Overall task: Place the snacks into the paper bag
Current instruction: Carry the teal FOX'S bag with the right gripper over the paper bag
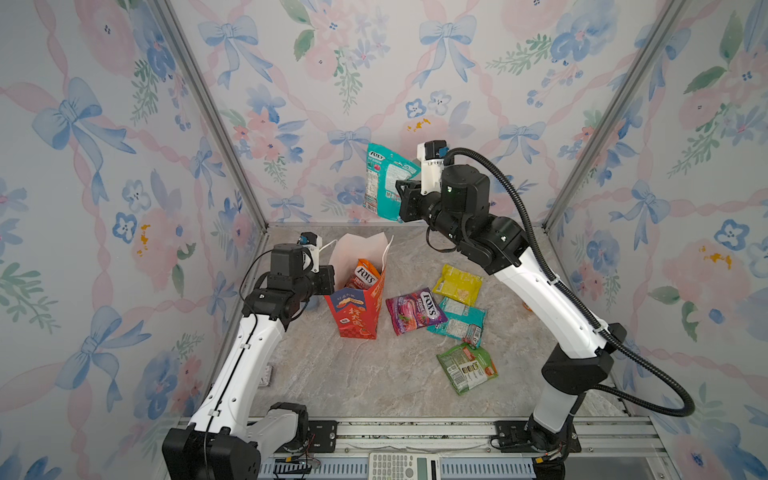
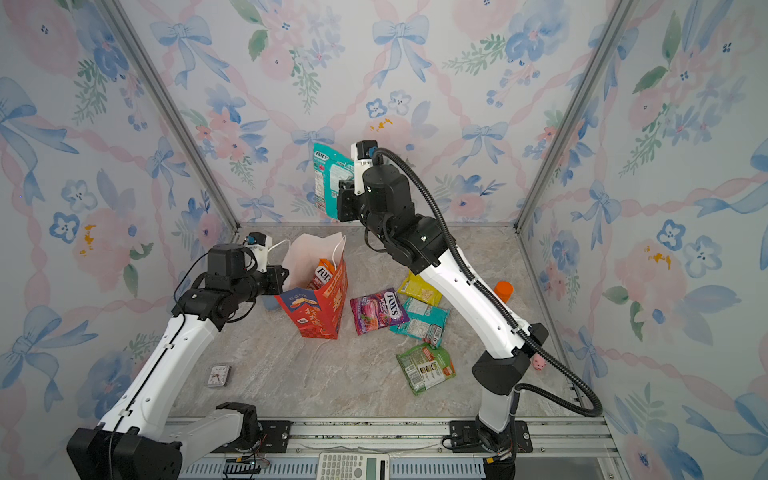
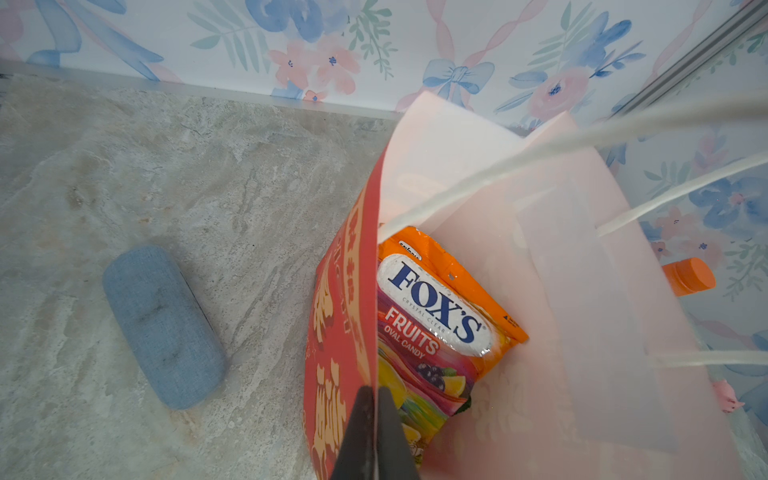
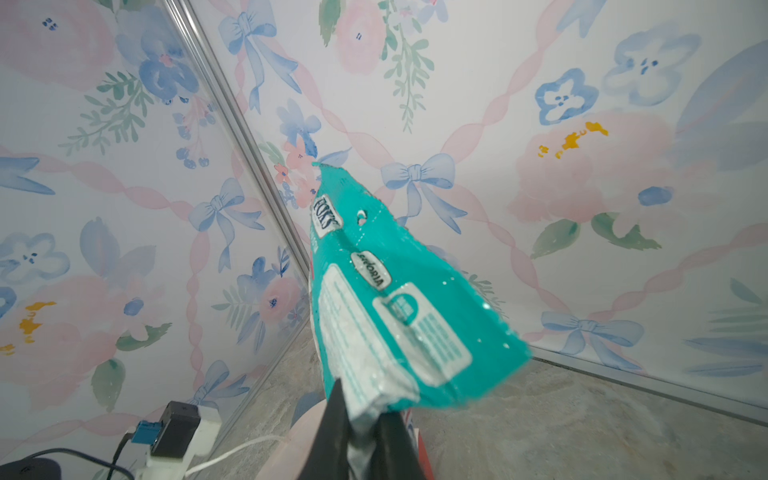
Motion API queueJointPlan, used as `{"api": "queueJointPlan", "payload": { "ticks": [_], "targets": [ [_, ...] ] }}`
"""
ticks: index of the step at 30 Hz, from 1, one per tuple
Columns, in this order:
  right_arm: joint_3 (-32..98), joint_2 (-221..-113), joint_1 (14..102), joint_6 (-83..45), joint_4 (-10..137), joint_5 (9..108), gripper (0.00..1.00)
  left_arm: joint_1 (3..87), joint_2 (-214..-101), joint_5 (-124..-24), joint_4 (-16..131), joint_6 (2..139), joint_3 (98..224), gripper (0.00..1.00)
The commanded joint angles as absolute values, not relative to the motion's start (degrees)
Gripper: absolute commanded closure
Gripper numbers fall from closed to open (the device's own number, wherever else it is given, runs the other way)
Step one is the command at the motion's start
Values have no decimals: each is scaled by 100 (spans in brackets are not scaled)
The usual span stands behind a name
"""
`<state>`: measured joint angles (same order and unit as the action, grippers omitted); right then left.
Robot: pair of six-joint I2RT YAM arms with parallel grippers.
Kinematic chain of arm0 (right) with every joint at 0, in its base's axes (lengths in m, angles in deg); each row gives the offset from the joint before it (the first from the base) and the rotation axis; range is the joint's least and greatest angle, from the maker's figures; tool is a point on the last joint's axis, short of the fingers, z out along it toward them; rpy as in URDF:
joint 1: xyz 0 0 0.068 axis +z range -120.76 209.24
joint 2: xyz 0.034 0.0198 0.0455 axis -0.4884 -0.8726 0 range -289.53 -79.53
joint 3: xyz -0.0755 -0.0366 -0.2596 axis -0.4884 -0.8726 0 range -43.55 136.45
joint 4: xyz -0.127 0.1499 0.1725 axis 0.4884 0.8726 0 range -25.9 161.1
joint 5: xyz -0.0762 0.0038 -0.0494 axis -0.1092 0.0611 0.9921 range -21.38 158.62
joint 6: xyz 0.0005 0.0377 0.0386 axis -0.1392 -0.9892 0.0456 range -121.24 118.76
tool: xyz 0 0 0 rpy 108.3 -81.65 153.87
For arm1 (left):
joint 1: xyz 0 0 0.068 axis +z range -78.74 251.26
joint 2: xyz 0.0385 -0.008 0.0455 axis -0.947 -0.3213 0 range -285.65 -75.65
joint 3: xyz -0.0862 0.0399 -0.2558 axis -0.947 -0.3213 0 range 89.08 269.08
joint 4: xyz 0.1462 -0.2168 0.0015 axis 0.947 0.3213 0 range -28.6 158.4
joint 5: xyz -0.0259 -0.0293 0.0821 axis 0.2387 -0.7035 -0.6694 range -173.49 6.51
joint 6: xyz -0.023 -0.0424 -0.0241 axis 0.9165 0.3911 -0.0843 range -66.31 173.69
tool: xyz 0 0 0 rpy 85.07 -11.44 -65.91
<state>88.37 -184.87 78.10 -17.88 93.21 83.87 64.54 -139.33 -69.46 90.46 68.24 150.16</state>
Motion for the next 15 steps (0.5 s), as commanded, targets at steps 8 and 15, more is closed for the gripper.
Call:
{"api": "queueJointPlan", "payload": {
  "ticks": [8, 15],
  "targets": [
    [9129, -18819, 8179, -1792, 9439, 8240, 100, 6438, -13840, -6897, 9025, 6691, 15046, 100],
    [8541, -18562, 8213, -1855, 9324, 8319, 100, 6440, -13836, -6898, 9032, 6679, 15050, 100]
  ]
}}
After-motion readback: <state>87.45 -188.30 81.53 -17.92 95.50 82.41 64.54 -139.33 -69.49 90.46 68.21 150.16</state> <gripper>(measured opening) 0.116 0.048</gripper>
